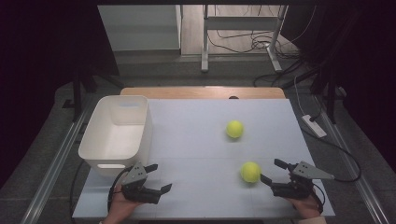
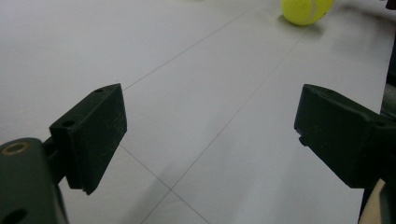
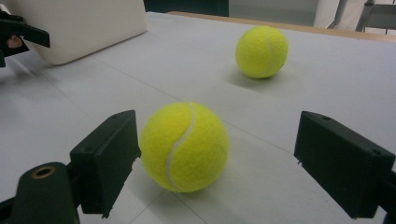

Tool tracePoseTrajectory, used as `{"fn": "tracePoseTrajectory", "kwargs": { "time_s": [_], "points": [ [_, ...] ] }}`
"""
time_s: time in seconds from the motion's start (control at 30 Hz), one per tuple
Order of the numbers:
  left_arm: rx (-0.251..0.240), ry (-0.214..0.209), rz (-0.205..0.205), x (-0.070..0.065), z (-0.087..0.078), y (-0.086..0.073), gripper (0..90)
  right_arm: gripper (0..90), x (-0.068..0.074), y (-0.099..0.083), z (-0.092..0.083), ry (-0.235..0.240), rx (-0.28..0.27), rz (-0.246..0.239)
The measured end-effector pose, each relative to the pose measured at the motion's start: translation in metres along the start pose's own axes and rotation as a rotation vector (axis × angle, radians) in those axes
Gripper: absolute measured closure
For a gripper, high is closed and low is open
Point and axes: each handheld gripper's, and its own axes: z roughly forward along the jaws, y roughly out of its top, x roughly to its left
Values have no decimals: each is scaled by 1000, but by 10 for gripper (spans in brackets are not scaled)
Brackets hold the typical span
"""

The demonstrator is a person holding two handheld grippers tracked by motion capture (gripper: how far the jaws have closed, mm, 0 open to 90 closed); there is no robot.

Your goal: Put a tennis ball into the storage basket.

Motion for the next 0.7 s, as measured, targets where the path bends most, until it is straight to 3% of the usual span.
{"fn": "tracePoseTrajectory", "kwargs": {
  "time_s": [0.7],
  "points": [
    [-10, -13, -10, -1, 4, 5, 108, 141, 0, 0, -1, -2, 6, 14]
  ]
}}
